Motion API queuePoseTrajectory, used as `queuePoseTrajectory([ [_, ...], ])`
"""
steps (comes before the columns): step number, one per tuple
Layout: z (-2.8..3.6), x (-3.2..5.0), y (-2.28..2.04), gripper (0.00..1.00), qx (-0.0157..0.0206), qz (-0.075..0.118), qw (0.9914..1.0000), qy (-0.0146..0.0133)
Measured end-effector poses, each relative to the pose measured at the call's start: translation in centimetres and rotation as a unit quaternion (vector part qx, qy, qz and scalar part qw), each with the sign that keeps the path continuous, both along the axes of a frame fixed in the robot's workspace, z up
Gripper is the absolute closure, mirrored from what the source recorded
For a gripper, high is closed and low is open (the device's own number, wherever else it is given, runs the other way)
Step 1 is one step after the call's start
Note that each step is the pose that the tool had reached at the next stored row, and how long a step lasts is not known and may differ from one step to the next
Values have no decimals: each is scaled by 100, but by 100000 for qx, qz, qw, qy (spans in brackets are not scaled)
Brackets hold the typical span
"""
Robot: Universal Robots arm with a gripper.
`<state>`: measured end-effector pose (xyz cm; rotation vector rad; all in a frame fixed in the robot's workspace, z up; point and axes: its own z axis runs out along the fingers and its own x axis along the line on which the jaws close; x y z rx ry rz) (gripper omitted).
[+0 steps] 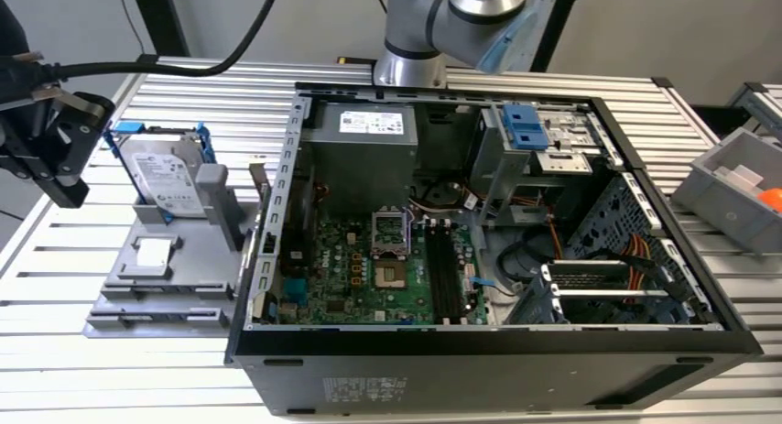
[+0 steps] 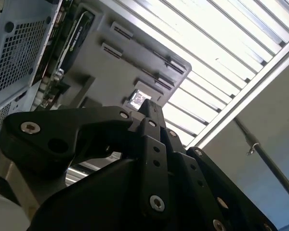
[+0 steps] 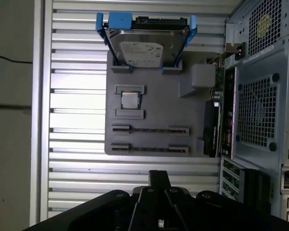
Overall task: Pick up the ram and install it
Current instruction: 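Pick up the ram and move it above insertion slot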
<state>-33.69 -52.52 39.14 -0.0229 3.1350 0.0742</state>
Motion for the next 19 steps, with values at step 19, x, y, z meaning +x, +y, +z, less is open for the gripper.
queuePoseTrajectory([
  [19,0,-1,4,100,-39,1402,99990,-2],
])
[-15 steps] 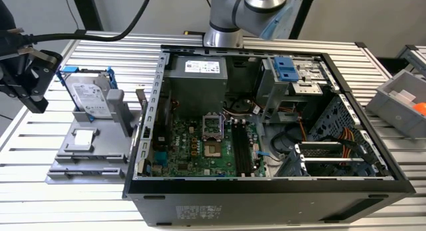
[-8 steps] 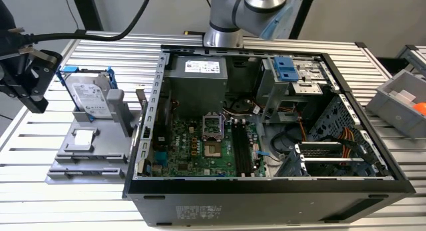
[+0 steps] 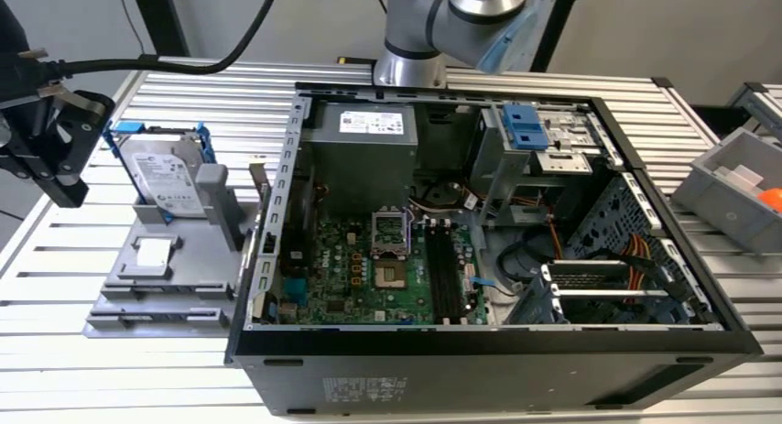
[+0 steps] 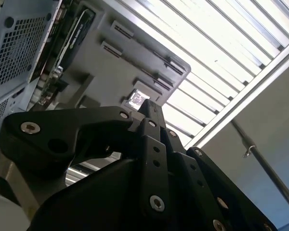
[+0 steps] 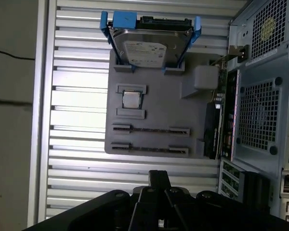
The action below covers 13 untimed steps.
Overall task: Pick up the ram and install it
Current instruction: 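Pick up the ram and move it above insertion slot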
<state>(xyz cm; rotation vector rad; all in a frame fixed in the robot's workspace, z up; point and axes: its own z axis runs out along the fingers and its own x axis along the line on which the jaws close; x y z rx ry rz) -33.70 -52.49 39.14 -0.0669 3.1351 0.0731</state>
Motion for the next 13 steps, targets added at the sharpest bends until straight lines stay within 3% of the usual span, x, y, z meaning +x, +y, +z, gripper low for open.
queuePoseTrajectory([
  [5,0,0,0,100,1,403,99999,3],
  [9,0,0,0,100,0,3536,99937,-4],
  [11,0,0,0,100,-1,5308,99859,-21],
  [13,0,0,0,100,2,9651,99533,-37],
])
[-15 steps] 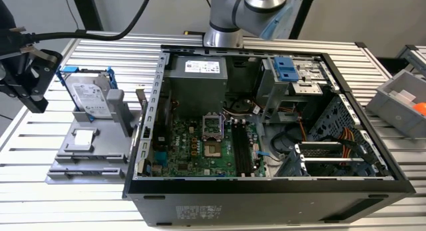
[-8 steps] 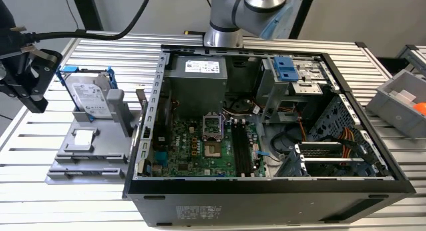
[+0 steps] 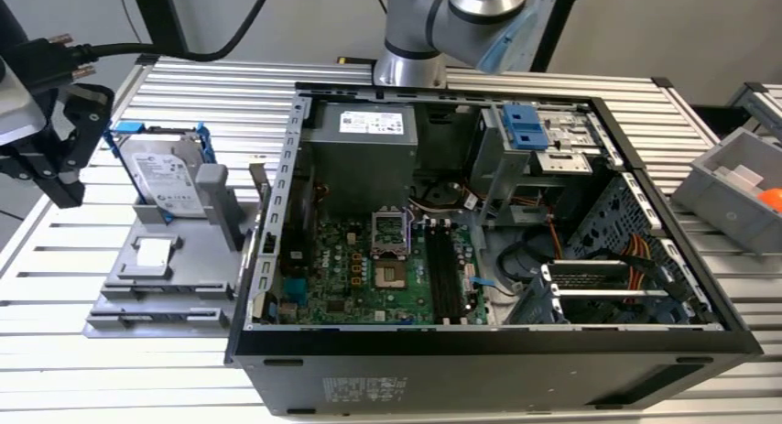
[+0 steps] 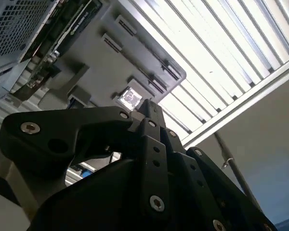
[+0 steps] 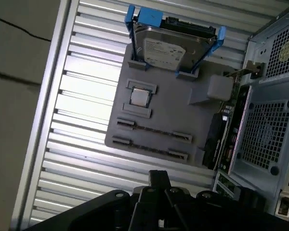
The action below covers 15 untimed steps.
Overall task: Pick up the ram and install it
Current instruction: 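Pick up the ram and move it above insertion slot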
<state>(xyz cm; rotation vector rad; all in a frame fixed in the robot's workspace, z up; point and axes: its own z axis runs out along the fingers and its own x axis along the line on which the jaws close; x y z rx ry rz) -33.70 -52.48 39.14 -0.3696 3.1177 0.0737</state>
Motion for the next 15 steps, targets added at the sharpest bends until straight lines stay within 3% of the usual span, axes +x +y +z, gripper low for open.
queuePoseTrajectory([
  [5,0,1,0,100,-3,2587,99967,-2],
  [11,0,0,0,100,-1,5220,99864,-3],
  [15,0,0,0,100,-2,5478,99850,0],
])
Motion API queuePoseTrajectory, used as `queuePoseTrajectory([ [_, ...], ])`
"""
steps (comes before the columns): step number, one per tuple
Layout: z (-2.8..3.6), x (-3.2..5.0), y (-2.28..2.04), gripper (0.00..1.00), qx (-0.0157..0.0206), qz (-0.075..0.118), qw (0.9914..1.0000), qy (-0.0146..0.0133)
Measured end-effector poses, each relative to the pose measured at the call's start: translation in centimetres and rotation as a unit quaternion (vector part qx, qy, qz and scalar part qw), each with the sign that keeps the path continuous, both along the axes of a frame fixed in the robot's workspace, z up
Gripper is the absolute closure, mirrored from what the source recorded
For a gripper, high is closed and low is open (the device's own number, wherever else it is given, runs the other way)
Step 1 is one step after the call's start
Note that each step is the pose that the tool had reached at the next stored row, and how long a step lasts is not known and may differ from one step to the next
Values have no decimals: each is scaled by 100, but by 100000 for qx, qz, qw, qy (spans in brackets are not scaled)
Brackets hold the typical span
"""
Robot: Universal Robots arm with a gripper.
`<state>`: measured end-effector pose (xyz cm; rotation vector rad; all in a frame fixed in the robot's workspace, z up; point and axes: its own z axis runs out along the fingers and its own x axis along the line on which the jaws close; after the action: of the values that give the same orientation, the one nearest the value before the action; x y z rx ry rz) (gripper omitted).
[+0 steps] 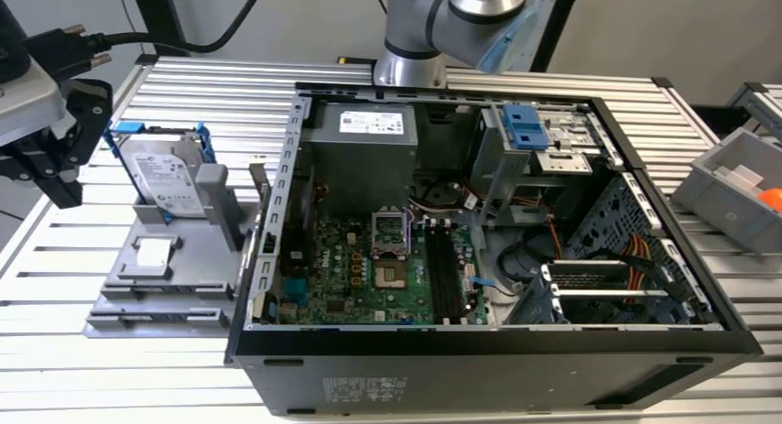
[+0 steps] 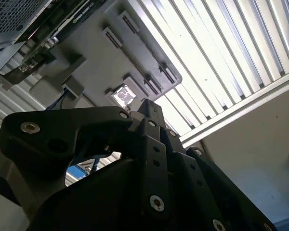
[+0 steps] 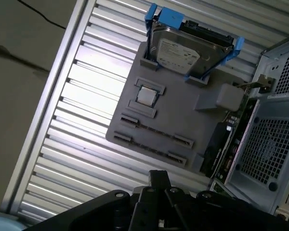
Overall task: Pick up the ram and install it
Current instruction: 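Pick up the ram and move it above insertion slot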
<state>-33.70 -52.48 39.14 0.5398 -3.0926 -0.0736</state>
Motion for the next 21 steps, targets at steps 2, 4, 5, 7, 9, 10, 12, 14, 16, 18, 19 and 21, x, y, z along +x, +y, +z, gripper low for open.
queuePoseTrajectory([
  [2,0,0,0,100,0,29,100000,-1],
  [4,0,0,0,100,0,137,100000,-3],
  [5,0,1,0,100,5,250,100000,-31],
  [7,0,1,0,100,2,686,99998,-53],
  [9,0,0,0,100,4,2026,99979,-50],
  [10,0,0,0,100,5,2932,99957,-52],
  [12,0,0,0,100,5,4606,99894,-52],
  [14,0,0,0,100,6,6079,99815,-51],
  [16,0,0,0,100,6,6767,99771,-51],
  [18,0,0,0,100,5,7180,99742,-48],
  [19,0,0,0,100,3,7517,99717,-49],
  [21,0,0,0,100,6,8312,99654,-50],
])
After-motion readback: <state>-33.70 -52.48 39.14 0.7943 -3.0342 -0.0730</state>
